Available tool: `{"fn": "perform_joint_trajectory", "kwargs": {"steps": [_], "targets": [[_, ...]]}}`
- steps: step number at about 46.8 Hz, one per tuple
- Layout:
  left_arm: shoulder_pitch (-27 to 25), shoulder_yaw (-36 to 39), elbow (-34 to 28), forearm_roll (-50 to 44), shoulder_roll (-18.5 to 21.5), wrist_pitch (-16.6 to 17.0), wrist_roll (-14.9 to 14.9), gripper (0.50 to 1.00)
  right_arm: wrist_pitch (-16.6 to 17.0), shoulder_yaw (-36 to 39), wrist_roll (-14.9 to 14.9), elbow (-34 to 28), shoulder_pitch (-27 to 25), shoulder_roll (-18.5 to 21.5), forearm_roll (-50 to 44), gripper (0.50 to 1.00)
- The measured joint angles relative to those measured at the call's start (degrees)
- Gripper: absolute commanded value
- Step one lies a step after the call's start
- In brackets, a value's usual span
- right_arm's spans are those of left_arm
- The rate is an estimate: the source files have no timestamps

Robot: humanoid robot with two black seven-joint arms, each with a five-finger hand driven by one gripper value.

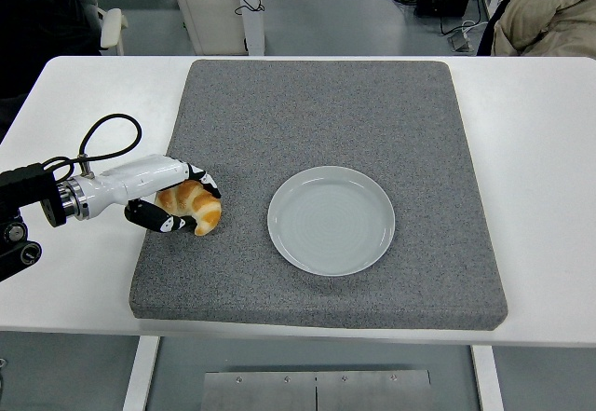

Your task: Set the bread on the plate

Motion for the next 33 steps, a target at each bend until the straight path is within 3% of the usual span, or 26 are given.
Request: {"fn": "perform_joint_trajectory", "kwargs": {"steps": [11,15,19,25,33], "targets": [[-3.15,-2.27,-0.02,-1.55,0.68,-0.44,-0.17,0.537,-0.02,0.00,0.00,0.00,0.00,0.00,0.00,1.000],[-3.89,-4.36,-0.09,-1.94,1.00,-0.66,-1.72,0.534,-0.03,0.00,0.00,0.00,-0.01,0.00,0.00,1.000],[-4.75,-6.58,-0.13,-1.93,1.58,-2.17,-3.43,0.533,-0.03,0.00,0.00,0.00,-0.02,0.00,0.00,1.000],[-6.84,-9.07,-0.20,-1.82,1.93,-5.44,-3.64,0.533,-0.02,0.00,-0.01,0.00,0.00,0.00,0.00,1.000],[-8.64,-10.33,-0.64,-1.71,1.39,-6.61,-3.65,0.533,-0.03,0.00,-0.02,0.00,0.00,0.00,0.00,1.000]]}}
